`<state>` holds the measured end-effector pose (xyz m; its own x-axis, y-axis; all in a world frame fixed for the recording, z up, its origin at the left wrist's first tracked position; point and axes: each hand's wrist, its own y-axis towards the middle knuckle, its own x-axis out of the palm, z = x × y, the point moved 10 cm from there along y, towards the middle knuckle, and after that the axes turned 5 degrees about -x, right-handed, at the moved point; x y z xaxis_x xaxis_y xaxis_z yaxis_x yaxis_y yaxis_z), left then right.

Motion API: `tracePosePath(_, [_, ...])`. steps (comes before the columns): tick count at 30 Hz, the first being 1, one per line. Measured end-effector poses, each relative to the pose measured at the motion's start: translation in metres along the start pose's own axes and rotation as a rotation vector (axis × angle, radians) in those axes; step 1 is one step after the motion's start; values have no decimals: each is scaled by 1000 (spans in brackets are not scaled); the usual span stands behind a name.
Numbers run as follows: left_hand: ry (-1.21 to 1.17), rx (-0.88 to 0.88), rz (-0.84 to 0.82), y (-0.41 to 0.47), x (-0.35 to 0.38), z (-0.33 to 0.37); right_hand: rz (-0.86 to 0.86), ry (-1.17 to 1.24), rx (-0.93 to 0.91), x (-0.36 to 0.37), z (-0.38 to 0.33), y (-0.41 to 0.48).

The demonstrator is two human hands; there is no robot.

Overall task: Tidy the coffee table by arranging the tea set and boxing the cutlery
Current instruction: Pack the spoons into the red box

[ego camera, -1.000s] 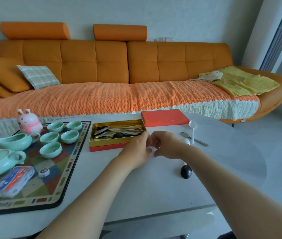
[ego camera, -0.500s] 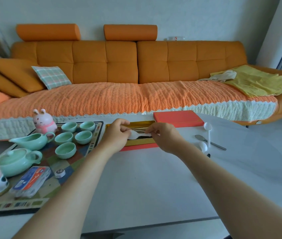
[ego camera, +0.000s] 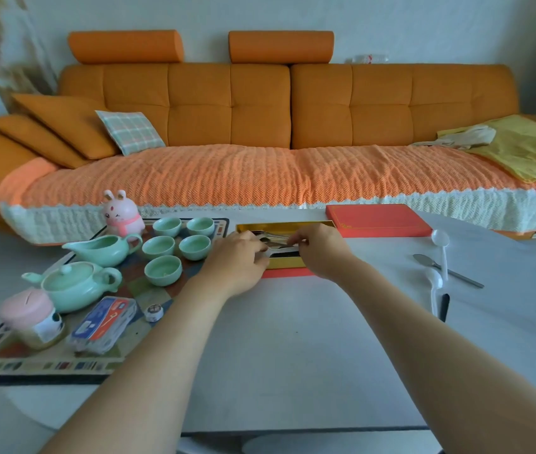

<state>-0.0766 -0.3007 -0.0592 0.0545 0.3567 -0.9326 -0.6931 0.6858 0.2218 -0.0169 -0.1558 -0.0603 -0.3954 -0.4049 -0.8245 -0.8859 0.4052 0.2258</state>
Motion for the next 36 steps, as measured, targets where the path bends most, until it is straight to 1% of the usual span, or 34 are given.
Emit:
tracePosePath(3, [48,-8,-22,0,0,0,-22,-27,-72,1,-8,-5])
tracePosePath(6, [130,-9,-29,1,2,3,-100,-47,-174,6,-16,-17])
tracePosePath(10, [214,-44,-44,1,4,6,-176,-121,-253,7,-21,-28])
tracePosePath(13, [188,-2,30,-2,-3,22,-123,-74,-288,-12,-21,-37])
tracePosePath(15, [140,49,60,-5,-6,42,-40,-124,-363,-31,-20,-44])
tracePosePath(17, [70,88,43,-9,-3,64,35,-172,-399,-49,-13,-51])
tracePosePath(19, [-16,114,7,-15,2,86,36,-186,-330,-66,4,-60])
tracePosePath(22, [-178,134,-102,-28,15,120,-96,-214,-137,-80,39,-79])
tracePosePath(24, [-245,139,-192,-36,28,140,-190,-256,-67,-87,60,-96])
tracePosePath(27, [-282,160,-293,-46,44,168,-315,-301,-16,-96,85,-122])
tracePosePath(31, [-275,220,-342,-56,54,204,-455,-379,5,-95,102,-145])
tracePosePath(33, [-281,246,-354,-59,56,214,-492,-403,11,-90,105,-150])
tracePosePath(36, [-281,240,-387,-59,61,216,-493,-399,39,-87,105,-148])
